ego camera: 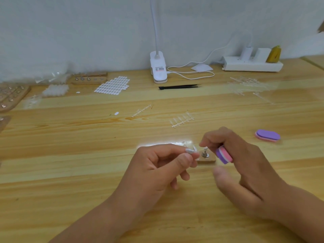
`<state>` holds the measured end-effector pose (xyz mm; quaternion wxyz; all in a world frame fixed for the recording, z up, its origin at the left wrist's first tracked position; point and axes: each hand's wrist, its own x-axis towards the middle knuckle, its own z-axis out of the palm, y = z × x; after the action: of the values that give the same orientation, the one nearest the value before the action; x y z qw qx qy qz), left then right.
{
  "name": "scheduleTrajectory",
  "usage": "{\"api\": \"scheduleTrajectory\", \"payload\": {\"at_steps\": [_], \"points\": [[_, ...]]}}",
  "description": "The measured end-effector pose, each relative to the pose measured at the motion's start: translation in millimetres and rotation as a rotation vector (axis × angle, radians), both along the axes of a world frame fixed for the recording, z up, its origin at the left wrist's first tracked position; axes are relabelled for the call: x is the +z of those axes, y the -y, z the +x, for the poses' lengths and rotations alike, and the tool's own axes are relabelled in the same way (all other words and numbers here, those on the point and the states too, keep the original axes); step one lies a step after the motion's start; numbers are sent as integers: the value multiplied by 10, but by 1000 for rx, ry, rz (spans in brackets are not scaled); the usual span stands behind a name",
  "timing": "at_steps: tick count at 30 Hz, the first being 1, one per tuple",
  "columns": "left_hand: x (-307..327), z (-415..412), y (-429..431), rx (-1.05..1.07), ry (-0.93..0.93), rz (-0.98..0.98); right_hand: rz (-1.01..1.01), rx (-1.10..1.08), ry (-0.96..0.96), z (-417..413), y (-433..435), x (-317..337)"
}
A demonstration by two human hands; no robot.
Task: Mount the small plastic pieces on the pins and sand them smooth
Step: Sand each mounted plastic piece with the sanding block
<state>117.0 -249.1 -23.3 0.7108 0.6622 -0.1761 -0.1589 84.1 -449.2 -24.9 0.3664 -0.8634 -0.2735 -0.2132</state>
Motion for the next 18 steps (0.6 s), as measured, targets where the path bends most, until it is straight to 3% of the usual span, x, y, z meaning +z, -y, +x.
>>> {"api": "scheduleTrajectory", "payload": {"at_steps": [14, 18], "points": [[21, -33, -27, -40, 36, 105, -69, -114, 226, 119, -27, -93], [44, -50, -29, 27, 166, 95, 4, -139, 198, 105, -34, -78]]}}
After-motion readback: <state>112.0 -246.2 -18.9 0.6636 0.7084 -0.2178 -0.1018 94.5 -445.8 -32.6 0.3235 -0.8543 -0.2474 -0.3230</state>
